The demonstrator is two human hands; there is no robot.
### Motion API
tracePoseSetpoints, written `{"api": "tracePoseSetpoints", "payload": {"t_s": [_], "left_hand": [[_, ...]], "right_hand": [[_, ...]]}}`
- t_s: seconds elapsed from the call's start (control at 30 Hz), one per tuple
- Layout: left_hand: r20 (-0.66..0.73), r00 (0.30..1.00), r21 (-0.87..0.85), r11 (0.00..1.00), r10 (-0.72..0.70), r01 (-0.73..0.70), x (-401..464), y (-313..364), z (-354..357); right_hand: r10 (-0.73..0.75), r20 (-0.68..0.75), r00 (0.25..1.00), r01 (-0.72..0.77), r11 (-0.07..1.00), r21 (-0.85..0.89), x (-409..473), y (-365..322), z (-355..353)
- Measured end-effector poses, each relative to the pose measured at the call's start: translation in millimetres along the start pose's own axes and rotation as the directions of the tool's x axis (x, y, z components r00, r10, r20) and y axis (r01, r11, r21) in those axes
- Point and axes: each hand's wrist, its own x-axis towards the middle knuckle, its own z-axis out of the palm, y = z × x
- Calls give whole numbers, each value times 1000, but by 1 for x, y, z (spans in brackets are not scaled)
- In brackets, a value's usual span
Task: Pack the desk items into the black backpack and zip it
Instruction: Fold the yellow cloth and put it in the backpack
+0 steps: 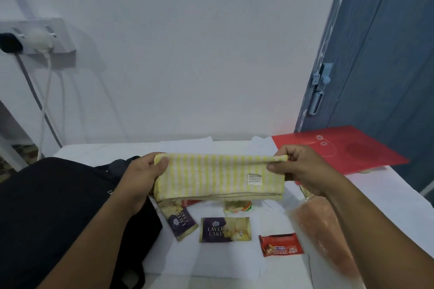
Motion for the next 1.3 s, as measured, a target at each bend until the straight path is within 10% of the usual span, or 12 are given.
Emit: {"api": "tracePoseSetpoints", "payload": {"t_s": [0.2,0.5,0.73,1.0,1.13,1.2,1.3], "left_hand": [[1,999,19,999,-32,32,1,-3,-3],[-254,967,205,977,2,51,-2,-12,49],[-34,986,165,974,164,-157,-20,8,96],[-62,996,33,997,66,-64,-22,12,84],[-103,991,-271,961,-84,53,-17,12,75],[-74,990,-416,906,-122,81,-17,10,75],[9,988,-483,865,-152,137,-18,-2,76]], "right_hand": [[101,0,995,-100,983,153,8,8,-1],[95,-484,870,-145,987,-66,15,15,68],[-80,-266,961,55,994,-99,-8,-17,135],[-18,77,997,-21,877,480,-12,-11,124],[-145,-370,918,216,963,160,-13,10,120],[-13,-531,847,86,990,114,-18,24,124],[307,-140,941,-231,888,397,-20,27,133]]}}
